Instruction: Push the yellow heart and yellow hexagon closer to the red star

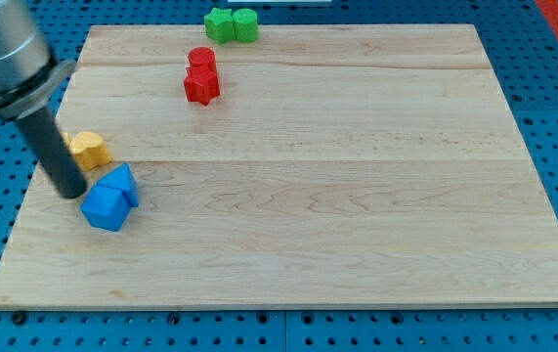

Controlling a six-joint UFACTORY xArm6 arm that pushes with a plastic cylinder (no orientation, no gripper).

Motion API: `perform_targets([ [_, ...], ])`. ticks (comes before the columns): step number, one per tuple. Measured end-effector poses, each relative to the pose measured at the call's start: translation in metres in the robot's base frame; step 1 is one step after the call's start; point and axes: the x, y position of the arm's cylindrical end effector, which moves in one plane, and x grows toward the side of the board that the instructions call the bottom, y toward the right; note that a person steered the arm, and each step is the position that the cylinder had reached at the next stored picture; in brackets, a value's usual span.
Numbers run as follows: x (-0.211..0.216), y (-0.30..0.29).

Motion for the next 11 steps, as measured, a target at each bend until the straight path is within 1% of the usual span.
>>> perform_targets([
  [1,0.001,-0.052],
  [2,-0.001,-0.054],
  [4,-0.066,-0.052],
  [5,-0.065,-0.015],
  [7,-0.064,0.078],
  [8,-0.056,0.064],
  [9,-0.022,0.051],
  [10,-0.025,0.080],
  [11,-0.053,0.110],
])
